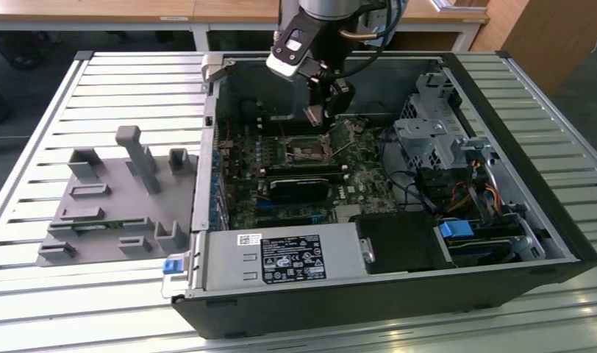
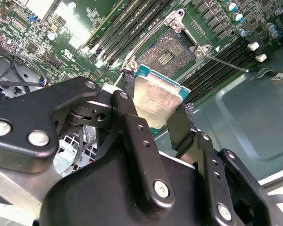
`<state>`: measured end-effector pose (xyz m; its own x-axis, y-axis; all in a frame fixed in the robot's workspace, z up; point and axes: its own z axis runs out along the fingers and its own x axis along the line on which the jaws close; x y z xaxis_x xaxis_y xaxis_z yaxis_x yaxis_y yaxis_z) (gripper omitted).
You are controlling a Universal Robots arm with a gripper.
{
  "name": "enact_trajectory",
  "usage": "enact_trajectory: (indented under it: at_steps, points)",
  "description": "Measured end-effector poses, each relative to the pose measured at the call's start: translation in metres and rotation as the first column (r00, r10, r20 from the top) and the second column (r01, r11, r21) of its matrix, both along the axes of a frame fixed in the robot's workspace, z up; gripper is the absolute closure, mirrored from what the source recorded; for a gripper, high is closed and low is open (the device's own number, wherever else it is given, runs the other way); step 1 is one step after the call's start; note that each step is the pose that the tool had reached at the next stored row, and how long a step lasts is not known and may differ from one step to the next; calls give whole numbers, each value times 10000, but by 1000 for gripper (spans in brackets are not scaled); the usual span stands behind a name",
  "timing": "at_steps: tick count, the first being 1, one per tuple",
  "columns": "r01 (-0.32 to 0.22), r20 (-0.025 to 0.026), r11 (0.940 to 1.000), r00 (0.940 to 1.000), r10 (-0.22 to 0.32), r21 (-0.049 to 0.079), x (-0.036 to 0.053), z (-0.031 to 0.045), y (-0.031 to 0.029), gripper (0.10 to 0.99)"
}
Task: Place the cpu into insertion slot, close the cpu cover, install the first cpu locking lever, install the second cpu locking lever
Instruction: 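Place the cpu into insertion slot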
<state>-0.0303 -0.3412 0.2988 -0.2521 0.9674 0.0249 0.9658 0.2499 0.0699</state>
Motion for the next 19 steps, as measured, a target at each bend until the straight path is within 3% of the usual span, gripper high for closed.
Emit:
enact_trajectory:
  at_steps: [19]
  points:
    - [94, -16, 10000, 10000, -94, 1, 0, -43, 0, 557]
